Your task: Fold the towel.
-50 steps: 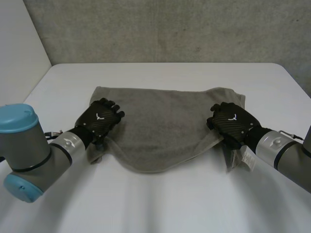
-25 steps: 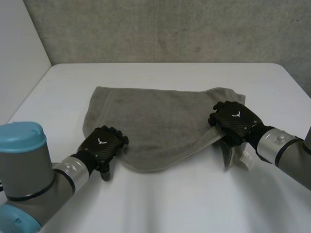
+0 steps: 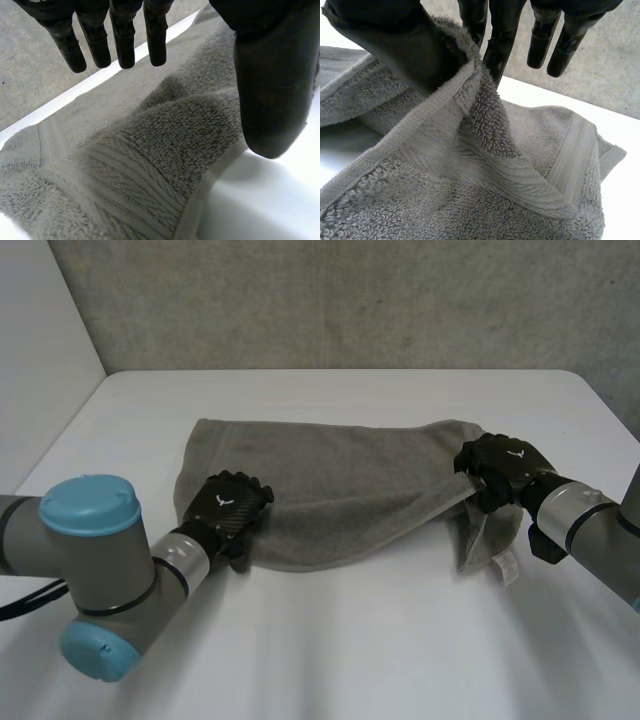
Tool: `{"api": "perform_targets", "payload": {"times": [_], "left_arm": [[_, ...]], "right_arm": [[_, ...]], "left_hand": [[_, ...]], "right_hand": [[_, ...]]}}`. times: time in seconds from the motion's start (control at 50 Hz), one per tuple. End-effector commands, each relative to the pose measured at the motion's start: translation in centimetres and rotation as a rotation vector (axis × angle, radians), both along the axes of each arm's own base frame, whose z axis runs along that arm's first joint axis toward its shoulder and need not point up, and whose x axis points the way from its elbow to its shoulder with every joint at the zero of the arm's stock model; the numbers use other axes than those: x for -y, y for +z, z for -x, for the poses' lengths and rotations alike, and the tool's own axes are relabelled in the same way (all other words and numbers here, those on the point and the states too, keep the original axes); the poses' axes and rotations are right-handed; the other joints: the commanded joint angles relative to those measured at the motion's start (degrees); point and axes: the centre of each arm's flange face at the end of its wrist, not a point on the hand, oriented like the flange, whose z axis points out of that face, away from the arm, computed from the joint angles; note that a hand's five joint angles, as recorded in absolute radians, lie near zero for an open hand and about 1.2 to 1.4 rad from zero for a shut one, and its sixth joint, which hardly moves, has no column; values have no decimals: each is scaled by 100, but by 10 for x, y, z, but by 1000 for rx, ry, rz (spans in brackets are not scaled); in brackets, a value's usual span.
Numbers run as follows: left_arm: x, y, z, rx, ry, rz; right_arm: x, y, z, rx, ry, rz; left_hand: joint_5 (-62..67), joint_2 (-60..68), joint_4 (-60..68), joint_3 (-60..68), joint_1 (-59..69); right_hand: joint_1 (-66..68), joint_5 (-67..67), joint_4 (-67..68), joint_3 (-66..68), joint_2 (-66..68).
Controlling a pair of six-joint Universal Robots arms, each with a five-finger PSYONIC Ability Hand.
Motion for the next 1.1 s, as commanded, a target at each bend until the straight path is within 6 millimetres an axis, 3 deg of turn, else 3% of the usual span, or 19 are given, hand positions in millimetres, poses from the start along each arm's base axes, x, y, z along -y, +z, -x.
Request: {"api": "perform_targets", "payload": {"times": [0.02, 0.1, 0.14, 0.26, 0.32, 0.36, 0.48, 0.62, 0.7, 0.74, 0.8, 0.84, 0.86, 0.9, 0.96, 1.0, 1.1], "left_arm": [[10, -7, 3, 8, 9, 4], [11, -10, 4, 12, 8, -1], [9, -13, 3, 19, 8, -12], [9, -11, 0, 22, 15, -18], [11, -4, -5, 15, 30, -10], [11, 13, -11, -2, 50, 6], [2, 35, -18, -9, 55, 16], [-28, 63, -25, -11, 4, -7], [-28, 72, -28, -28, -26, -12], [-9, 75, -41, -39, 7, 1], [2, 74, -43, -42, 15, 2], [27, 56, -42, -25, 37, -26], [27, 56, -42, -25, 38, -26], [51, 37, -38, -13, 49, -49], [62, 29, -36, -10, 57, -49], [80, 19, -32, -2, 76, -33], [102, 23, -30, 7, 114, 29]], "right_arm": [[0, 0, 1, -3, 0, 2], [0, 0, 1, -4, 2, 5], [0, 0, 1, -4, 2, 5], [3, 5, 5, -10, -8, 22], [6, 7, 8, -9, -18, 27], [6, 9, 12, -12, -29, 17], [-3, 19, 14, -27, -6, -6], [-34, 31, 14, -142, 161, -42], [-38, 37, 16, -180, 194, -38], [-34, 40, 16, -194, 208, -23], [-25, 33, 11, -200, 221, -30], [-21, 25, 8, -199, 230, -49], [-21, 25, 8, -199, 230, -49], [-16, 17, 2, -202, 245, -60], [-16, 11, -3, -205, 258, -62], [-15, 8, -5, -208, 259, -58], [-19, 7, -9, -214, 261, -52]], "left_hand": [[599, 662, -376, -330, 657], [1662, 1726, -376, -330, 1721], [2784, 2848, -376, -330, 2843], [3849, 3912, -376, -330, 3907], [4101, 4165, -376, -330, 4160], [4972, 5035, -376, -330, 5030], [5077, 5140, -376, -330, 5135], [5027, 5090, -376, -330, 5085], [4959, 5023, -376, -330, 5018], [4758, 4822, -376, -330, 4816], [4741, 4804, -376, -330, 4799], [4290, 4353, -376, -330, 4348], [4286, 4350, -376, -330, 4345], [2747, 2811, -376, -330, 2806], [2100, 2163, -376, -330, 2158], [1714, 1778, -376, -330, 1773], [238, 301, -376, -330, 296]], "right_hand": [[479, 452, -435, -301, 715], [479, 452, -435, -301, 715], [479, 452, -435, -301, 715], [479, 452, -435, -301, 715], [479, 452, -435, -301, 715], [479, 452, -435, -301, 715], [479, 452, -435, -301, 715], [479, 452, -435, -301, 715], [479, 452, -435, -301, 715], [479, 452, -435, -301, 715], [479, 452, -435, -301, 715], [479, 452, -435, -301, 715], [479, 452, -435, -301, 715], [479, 452, -435, -301, 715], [479, 452, -435, -301, 715], [479, 452, -435, -301, 715], [479, 452, -435, -301, 715]]}}
